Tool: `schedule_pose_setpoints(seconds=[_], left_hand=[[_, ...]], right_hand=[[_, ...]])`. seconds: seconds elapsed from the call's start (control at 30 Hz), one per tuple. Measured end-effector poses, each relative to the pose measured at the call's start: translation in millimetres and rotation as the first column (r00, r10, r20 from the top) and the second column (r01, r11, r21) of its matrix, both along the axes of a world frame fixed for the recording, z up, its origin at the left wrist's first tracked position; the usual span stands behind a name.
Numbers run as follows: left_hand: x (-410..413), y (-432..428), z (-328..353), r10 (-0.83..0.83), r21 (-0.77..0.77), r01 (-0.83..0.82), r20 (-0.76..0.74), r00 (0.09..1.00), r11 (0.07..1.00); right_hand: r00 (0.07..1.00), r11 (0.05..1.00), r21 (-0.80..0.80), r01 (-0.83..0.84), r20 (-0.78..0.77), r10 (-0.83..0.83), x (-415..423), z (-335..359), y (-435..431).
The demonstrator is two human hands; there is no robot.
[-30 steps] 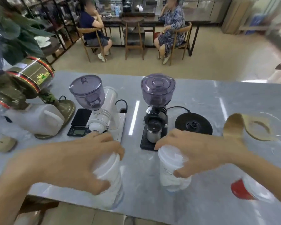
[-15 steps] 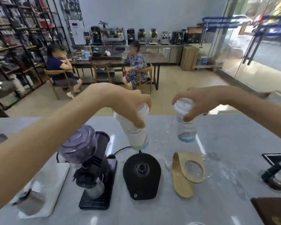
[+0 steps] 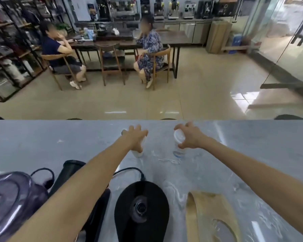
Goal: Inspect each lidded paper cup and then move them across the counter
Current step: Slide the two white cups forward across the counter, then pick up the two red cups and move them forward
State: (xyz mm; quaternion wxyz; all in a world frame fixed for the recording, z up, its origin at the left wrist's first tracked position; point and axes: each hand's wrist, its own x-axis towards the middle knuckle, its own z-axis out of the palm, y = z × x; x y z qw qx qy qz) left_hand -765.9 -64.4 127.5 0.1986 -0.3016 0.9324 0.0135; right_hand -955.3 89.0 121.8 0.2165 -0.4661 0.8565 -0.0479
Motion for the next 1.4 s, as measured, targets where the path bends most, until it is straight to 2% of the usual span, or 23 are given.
schedule_pose_setpoints(seconds=[0.13,0.27,0.53,0.7,0.83,0.93,1.0,1.07,1.13,1.23,1.33,1.4], left_hand=[[5.0,-28.3,-33.3,0.014,-0.017,-0.013,0.047,0.999,1.000],[13.6,-52.3,-48.8,0.041,0.017,-0.041,0.017,0.999,0.999],[10.4,-47.4,-35.1,-0.009,-0.015,0.011,0.121,0.993,1.000],[14.7,-27.5,43.6,0.017,-0.020,-0.018,-0.034,0.999,1.000],[35.3,20.8,137.8,-0.020,-0.143,-0.008,-0.198,0.980,0.990],[74.1,77.7,200.4,-0.065,-0.005,0.068,-0.349,0.935,0.998],[120.9,125.2,214.3,-0.107,0.074,0.172,-0.531,0.841,0.982],[183.0,176.8,201.4,-0.208,0.024,0.291,-0.641,0.739,0.956],[248.0,225.6,164.4,-0.245,0.006,0.327,-0.647,0.722,0.945],[334.3,276.3,91.7,-0.136,0.082,0.216,-0.555,0.821,0.973],[396.9,303.0,27.8,0.074,0.283,0.027,-0.340,0.938,0.959],[420.8,306.1,-1.7,0.109,0.346,-0.022,-0.233,0.966,0.938]], right_hand=[[0.999,0.999,0.039,-0.029,0.017,0.029,-12.2,-27.6,-15.8],[1.000,0.999,0.035,-0.008,-0.003,0.008,-13.5,-41.6,-17.7],[0.995,0.984,0.174,-0.045,-0.080,0.059,-6.6,-23.2,-9.5],[0.984,0.994,0.073,-0.082,-0.152,0.093,6.2,64.4,11.5],[0.998,0.988,-0.138,-0.066,-0.015,0.064,54.8,157.4,58.3],[0.995,0.922,-0.378,-0.089,0.006,0.099,113.9,202.5,116.4],[0.989,0.879,-0.458,-0.136,-0.005,0.150,161.8,212.8,163.5],[0.976,0.863,-0.476,-0.169,0.044,0.215,210.9,202.8,211.0],[0.975,0.874,-0.467,-0.133,0.097,0.201,258.3,171.5,255.7],[0.992,0.909,-0.407,-0.084,0.051,0.115,327.1,110.4,316.5],[0.998,0.966,-0.257,0.033,0.068,-0.016,375.4,54.1,366.8],[0.989,0.980,-0.159,0.123,0.097,-0.109,387.4,27.5,386.4]])
